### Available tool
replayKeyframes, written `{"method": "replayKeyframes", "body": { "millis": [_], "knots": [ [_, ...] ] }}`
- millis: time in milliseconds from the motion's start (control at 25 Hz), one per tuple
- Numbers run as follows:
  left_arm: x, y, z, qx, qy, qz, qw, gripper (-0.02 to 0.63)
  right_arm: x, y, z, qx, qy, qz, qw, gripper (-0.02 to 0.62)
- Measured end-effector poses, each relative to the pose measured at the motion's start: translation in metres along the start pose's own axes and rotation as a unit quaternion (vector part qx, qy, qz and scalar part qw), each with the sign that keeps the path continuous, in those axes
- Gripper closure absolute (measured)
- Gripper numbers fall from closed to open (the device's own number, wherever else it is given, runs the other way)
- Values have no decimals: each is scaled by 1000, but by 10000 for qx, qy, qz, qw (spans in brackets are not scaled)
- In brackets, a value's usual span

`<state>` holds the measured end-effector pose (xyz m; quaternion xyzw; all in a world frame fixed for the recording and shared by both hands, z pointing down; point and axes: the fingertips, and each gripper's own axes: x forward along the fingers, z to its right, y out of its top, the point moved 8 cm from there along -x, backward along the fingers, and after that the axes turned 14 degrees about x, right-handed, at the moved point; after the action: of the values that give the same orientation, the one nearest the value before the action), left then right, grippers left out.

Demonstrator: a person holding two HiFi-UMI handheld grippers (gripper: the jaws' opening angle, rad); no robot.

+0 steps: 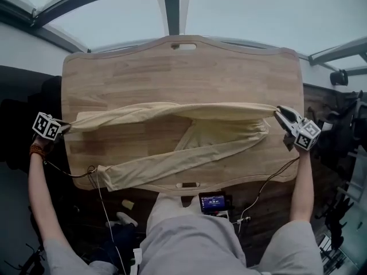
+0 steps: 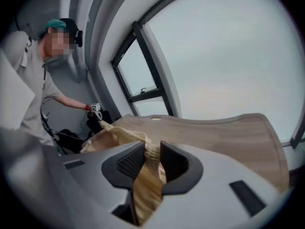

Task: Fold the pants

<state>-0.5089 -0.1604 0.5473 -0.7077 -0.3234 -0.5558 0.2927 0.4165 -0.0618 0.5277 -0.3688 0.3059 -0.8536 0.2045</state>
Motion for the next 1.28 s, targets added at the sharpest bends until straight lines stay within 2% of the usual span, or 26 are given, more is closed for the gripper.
{"method": "replayKeyframes", "body": {
  "millis": [40, 80, 120, 160, 200, 240, 280, 320, 360, 400, 480, 560, 600, 720, 760, 800, 840, 880, 960, 1040, 1120, 1280],
  "knots": [
    [-1, -7, -6, -317, 40, -84, 9995, 594, -9, -11, -6, -5, 179, -306, 9994, 498],
    [-2, -13, -18, -687, 359, -120, 9969, 591, -15, -24, -12, -42, 304, -708, 9970, 495],
    [-5, -16, -32, -1026, 919, -106, 9904, 546, -18, -40, -17, -93, 398, -1210, 9918, 489],
    [-9, -16, -45, -1234, 1570, -64, 9798, 436, -19, -58, -21, -150, 482, -1805, 9823, 477],
    [-12, -13, -52, -1248, 2141, -8, 9688, 381, -19, -78, -25, -196, 560, -2434, 9681, 459],
    [-13, -8, -52, -1050, 2538, 40, 9615, 382, -19, -95, -28, -225, 606, -2981, 9523, 446],
    [-10, -2, -45, -644, 2757, 47, 9591, 382, -19, -108, -28, -240, 580, -3317, 9413, 420],
    [-1, 3, -32, -52, 2832, -26, 9591, 382, -18, -114, -25, -244, 467, -3378, 9397, 416],
    [14, 6, -16, 664, 2798, -198, 9576, 382, -15, -114, -20, -242, 271, -3198, 9468, 416],
    [32, 6, 2, 1413, 2691, -445, 9516, 382, -9, -110, -13, -253, 12, -2876, 9574, 416],
    [73, 0, 39, 2681, 2399, -953, 9281, 382, 13, -99, 4, -365, -552, -2234, 9725, 417],
    [107, -6, 72, 3427, 2140, -1164, 9073, 382, 45, -89, 15, -505, -891, -1928, 9759, 417],
    [121, -6, 86, 3624, 2059, -1140, 9018, 382, 61, -86, 17, -543, -936, -1911, 9756, 417],
    [149, 1, 113, 3911, 2103, -994, 8905, 382, 100, -88, 18, -841, -960, -2302, 9647, 404],
    [153, 4, 117, 4019, 2176, -996, 8839, 391, 109, -89, 18, -1024, -998, -2442, 9591, 436],
    [155, 6, 119, 4127, 2275, -999, 8763, 424, 116, -87, 17, -1149, -1025, -2487, 9563, 523],
    [153, 8, 119, 4190, 2424, -965, 8697, 440, 119, -83, 17, -1144, -1024, -2412, 9583, 572],
    [149, 9, 116, 4172, 2605, -894, 8661, 578, 119, -75, 18, -1010, -1017, -2227, 9643, 578],
    [136, 13, 106, 3903, 2873, -750, 8715, 584, 117, -54, 25, -661, -1162, -1711, 9761, 580],
    [125, 21, 99, 3638, 3087, -608, 8767, 585, 115, -38, 37, -528, -1633, -1356, 9758, 570],
    [118, 27, 101, 3601, 3260, -526, 8725, 584, 112, -32, 45, -326, -2000, -1240, 9714, 489],
    [107, 22, 117, 3766, 3355, -568, 8616, 584, 82, -45, 40, 886, -2051, -736, 9719, 457]
  ]
}}
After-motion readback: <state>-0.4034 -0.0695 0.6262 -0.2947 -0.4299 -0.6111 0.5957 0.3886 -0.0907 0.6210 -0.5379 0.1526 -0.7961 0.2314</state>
